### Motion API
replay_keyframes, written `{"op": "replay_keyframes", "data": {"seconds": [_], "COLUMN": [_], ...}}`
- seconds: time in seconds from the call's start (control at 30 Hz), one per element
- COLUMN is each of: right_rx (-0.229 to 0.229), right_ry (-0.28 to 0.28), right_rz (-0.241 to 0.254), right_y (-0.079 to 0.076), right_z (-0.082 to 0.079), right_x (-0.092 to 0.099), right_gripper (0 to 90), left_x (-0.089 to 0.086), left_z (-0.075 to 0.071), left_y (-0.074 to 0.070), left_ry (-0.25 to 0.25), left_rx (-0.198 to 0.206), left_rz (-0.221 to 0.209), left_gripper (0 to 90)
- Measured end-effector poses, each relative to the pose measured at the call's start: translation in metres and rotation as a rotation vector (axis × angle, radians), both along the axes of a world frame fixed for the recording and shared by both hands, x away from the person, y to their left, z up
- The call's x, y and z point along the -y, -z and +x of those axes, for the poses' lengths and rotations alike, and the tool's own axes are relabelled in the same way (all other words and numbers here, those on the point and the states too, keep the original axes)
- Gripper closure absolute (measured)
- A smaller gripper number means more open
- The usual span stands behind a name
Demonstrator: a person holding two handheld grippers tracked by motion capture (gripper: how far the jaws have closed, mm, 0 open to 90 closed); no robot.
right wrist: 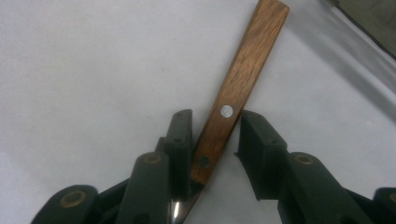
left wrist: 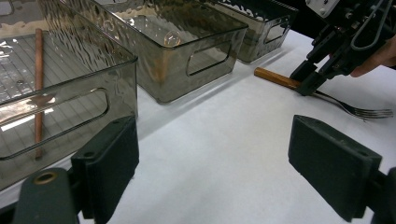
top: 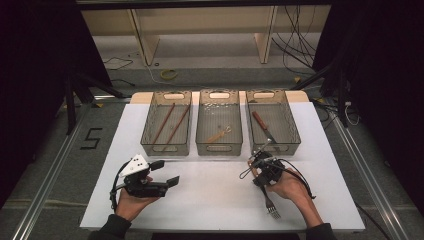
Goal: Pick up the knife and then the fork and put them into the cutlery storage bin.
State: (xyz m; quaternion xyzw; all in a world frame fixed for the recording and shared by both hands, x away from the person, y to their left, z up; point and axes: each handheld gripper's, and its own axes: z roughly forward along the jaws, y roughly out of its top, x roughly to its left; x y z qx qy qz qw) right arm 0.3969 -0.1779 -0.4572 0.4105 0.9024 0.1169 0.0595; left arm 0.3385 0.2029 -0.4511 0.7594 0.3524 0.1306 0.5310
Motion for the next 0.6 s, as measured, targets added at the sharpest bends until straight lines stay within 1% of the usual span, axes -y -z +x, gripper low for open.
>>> {"op": "replay_keyframes", "data": {"seconds": [0.1, 0.2, 0.37, 0.6], "right_rx": [-0.002, -0.002, -0.007, 0.006], "right_ry": [0.001, -0.002, 0.000, -0.023], "right_rz": [0.000, -0.003, -0.003, -0.008], "right_y": [0.0000, -0.0003, -0.0005, -0.0005], "right_z": [0.0001, -0.0004, -0.0009, -0.0020], "right_x": [-0.0002, -0.0003, -0.0004, -0.0005], "right_gripper": [67.6, 72.0, 76.8, 77.3], "left_x": [0.0003, 0.0003, 0.0002, -0.0001], "left_z": [-0.0002, -0.0004, -0.0004, -0.0004], "left_y": [0.0000, -0.0001, -0.0002, -0.0004], "left_ry": [-0.004, -0.004, -0.003, 0.000], "left_rx": [0.000, 0.000, 0.000, 0.001], "left_rz": [-0.006, -0.006, -0.006, -0.002], "left_gripper": [15.8, 15.8, 15.8, 15.8]}}
